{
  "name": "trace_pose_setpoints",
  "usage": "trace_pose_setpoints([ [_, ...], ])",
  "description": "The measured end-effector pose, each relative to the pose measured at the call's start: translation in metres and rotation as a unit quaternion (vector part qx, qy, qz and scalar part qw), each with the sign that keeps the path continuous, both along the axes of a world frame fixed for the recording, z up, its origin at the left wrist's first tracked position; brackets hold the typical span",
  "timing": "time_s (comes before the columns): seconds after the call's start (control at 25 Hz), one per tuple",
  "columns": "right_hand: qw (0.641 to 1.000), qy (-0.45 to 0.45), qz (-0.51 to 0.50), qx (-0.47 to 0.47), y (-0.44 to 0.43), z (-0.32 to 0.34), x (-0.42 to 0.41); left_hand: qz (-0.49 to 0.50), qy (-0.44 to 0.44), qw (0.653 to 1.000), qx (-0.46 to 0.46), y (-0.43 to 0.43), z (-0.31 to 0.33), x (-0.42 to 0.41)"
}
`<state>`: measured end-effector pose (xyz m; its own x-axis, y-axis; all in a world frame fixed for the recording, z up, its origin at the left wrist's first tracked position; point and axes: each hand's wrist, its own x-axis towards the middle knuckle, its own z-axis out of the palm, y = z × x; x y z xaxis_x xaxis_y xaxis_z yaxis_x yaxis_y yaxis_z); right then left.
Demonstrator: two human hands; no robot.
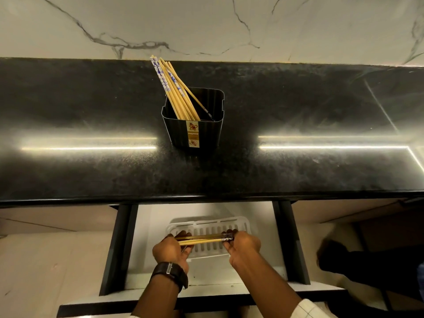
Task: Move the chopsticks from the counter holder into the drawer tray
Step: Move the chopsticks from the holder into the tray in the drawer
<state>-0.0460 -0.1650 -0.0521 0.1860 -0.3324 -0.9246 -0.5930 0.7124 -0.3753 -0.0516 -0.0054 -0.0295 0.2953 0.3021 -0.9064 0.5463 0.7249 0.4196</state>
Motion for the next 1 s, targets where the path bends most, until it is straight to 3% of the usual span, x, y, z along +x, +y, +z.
trace_pose_setpoints([
  [0.24, 0.996, 0.065, -0.041, 0.048, 0.001, -0.02, 0.012, 0.019, 0.045, 0.999, -0.024, -0.009, -0.006, 0.0],
  [0.44, 0.993, 0.06, -0.064, 0.077, -0.001, -0.012, 0.026, 0.037, 0.037, 0.996, -0.072, -0.01, -0.004, 0.013],
  [0.64, 0.994, 0.052, 0.008, 0.094, -0.003, 0.016, 0.027, 0.046, 0.036, 0.992, -0.109, -0.002, 0.011, 0.011],
  [0.8, 0.997, -0.029, 0.019, 0.072, 0.002, 0.066, 0.012, 0.005, 0.019, 0.992, -0.127, 0.002, 0.045, -0.001],
  [0.92, 0.983, -0.172, 0.035, -0.049, 0.011, 0.121, 0.012, -0.022, -0.04, 0.995, -0.09, 0.008, 0.072, 0.001],
  [1.0, 0.942, -0.285, 0.08, -0.155, 0.018, 0.16, 0.028, -0.051, -0.1, 0.993, -0.039, 0.013, 0.098, 0.013],
])
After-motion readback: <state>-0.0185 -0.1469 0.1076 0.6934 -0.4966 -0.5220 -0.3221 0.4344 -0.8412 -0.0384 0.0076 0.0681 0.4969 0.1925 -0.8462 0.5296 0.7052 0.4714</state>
